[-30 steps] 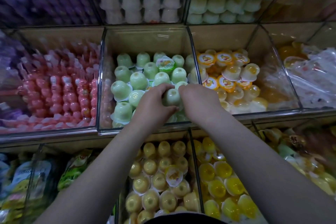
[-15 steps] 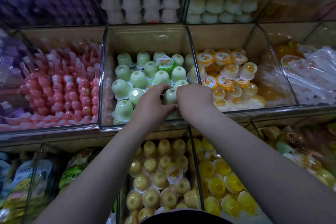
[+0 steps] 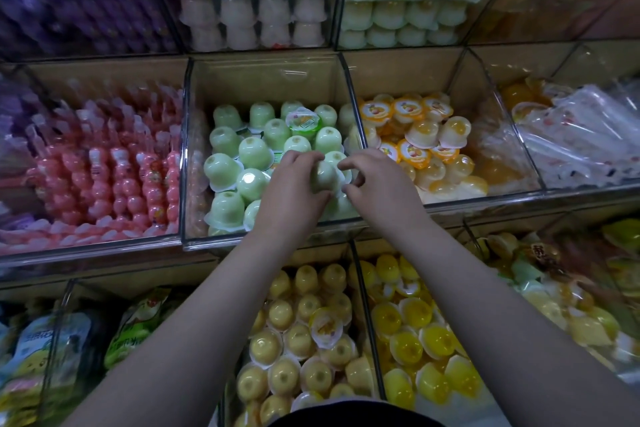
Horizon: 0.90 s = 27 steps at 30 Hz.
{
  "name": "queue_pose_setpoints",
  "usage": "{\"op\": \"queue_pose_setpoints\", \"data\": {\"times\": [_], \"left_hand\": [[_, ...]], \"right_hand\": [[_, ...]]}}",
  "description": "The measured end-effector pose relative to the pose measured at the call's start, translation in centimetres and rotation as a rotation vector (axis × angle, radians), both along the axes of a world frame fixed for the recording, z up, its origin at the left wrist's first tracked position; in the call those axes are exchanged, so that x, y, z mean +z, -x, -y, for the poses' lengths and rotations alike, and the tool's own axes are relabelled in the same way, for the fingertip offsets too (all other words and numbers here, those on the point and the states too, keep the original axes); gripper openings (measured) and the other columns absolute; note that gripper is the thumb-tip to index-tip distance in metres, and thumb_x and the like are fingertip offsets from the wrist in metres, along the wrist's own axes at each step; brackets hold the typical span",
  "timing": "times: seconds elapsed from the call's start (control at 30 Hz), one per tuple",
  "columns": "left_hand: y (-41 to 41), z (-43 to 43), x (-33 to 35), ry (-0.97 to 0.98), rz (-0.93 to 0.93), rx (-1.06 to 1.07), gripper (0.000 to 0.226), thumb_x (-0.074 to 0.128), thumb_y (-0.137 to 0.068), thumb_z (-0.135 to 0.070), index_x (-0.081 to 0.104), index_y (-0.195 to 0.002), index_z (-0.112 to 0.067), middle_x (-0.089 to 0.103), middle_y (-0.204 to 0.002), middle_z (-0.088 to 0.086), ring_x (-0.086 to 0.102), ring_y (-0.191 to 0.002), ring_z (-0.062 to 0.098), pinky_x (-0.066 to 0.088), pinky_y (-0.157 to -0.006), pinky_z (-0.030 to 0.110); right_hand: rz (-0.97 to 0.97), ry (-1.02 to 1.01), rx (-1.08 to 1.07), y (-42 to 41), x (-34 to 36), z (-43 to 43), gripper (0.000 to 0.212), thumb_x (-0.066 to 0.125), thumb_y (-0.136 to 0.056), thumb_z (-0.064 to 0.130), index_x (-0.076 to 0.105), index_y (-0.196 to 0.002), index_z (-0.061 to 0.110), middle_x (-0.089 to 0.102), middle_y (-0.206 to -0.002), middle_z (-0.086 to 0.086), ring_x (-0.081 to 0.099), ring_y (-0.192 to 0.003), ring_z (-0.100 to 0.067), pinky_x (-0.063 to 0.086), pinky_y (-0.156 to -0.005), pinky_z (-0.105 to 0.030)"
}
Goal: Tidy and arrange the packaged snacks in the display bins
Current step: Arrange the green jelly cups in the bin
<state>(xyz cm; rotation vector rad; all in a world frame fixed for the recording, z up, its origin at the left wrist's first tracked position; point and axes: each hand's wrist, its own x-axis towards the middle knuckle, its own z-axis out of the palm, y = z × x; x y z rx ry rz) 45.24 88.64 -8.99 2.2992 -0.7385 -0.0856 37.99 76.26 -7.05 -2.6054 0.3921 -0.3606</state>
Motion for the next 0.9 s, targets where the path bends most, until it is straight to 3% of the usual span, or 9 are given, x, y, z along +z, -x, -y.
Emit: {"op": "queue_pose_setpoints", "data": {"times": [0.17,0.3,0.43,0.5,0.6,0.7,0.77,0.9], "left_hand": [[0.3,0.1,0.2,-0.061,0.011,0.047,0.057,0.072,-0.082,-0.019,0.052,-0.136,-0.021,0.051,-0.126,0.004,0.045,-0.12,0.025,0.038,-0.089,0.028],[0.8,-0.1,0.5,-0.096,0.104,0.087,0.055,0.068,-0.083,-0.02,0.053,-0.136,-0.022,0.047,-0.118,0.006,0.042,-0.113,0.028,0.04,-0.093,0.035],[0.7,-0.2,0.6,-0.123,0.128,0.055,0.059,0.064,-0.085,-0.02,0.047,-0.141,-0.021,0.048,-0.131,0.006,0.039,-0.119,0.029,0.037,-0.099,0.038],[0.8,-0.4,0.7,-0.006,0.061,0.009,0.062,0.064,-0.088,-0.017,0.041,-0.146,-0.02,0.047,-0.137,0.004,0.039,-0.126,0.024,0.033,-0.102,0.03],[1.7,-0.4,1.7,0.292,-0.064,-0.002,0.049,0.059,-0.095,-0.019,0.047,-0.142,-0.022,0.051,-0.137,-0.004,0.044,-0.125,0.005,0.032,-0.1,0.015],[3.2,-0.2,3.1,0.537,-0.35,-0.016,0.041,0.05,-0.1,-0.021,0.048,-0.141,-0.027,0.051,-0.14,-0.013,0.044,-0.129,-0.004,0.036,-0.106,0.017],[4.0,-0.1,3.4,0.65,-0.504,-0.026,0.04,0.044,-0.103,-0.025,0.046,-0.142,-0.029,0.052,-0.138,-0.019,0.043,-0.129,-0.006,0.035,-0.108,0.019],[5.1,0.1,3.3,0.701,-0.595,-0.066,0.048,0.039,-0.098,-0.042,0.042,-0.145,-0.031,0.052,-0.138,-0.023,0.041,-0.132,-0.007,0.031,-0.115,0.03]], "right_hand": [[0.09,-0.149,-0.048,0.5,-0.3,-0.2,0.023,0.066,-0.087,0.01,0.067,-0.11,0.017,0.05,-0.1,0.01,0.052,-0.07,0.001,0.036,-0.065,-0.002],[0.11,-0.227,-0.054,0.6,-0.1,0.0,0.021,0.066,-0.088,0.013,0.067,-0.109,0.018,0.056,-0.102,0.006,0.056,-0.077,-0.002,0.036,-0.066,0.0],[0.137,-0.318,-0.073,0.8,0.1,-0.4,0.021,0.062,-0.093,0.02,0.066,-0.113,0.018,0.059,-0.104,0.008,0.056,-0.083,0.002,0.039,-0.067,-0.001],[0.185,-0.445,-0.091,1.1,0.3,-0.6,0.023,0.058,-0.096,0.024,0.065,-0.116,0.016,0.062,-0.104,0.01,0.056,-0.087,0.004,0.042,-0.07,-0.004],[0.249,-0.664,-0.107,1.5,0.4,-0.9,0.031,0.05,-0.099,0.029,0.062,-0.124,0.015,0.064,-0.111,0.011,0.059,-0.103,0.001,0.048,-0.086,-0.015],[0.295,-0.84,-0.112,1.7,0.2,-1.2,0.041,0.045,-0.097,0.044,0.057,-0.128,0.02,0.063,-0.124,0.007,0.057,-0.117,-0.005,0.047,-0.1,-0.029],[0.332,-0.912,-0.118,1.9,0.2,-1.5,0.05,0.041,-0.091,0.051,0.055,-0.129,0.022,0.062,-0.127,0.007,0.055,-0.121,-0.005,0.044,-0.104,-0.03],[0.402,-1.025,-0.099,3.1,0.7,-1.8,0.04,0.038,-0.1,0.041,0.053,-0.131,0.02,0.061,-0.127,0.005,0.055,-0.122,-0.006,0.042,-0.108,-0.031]]}}
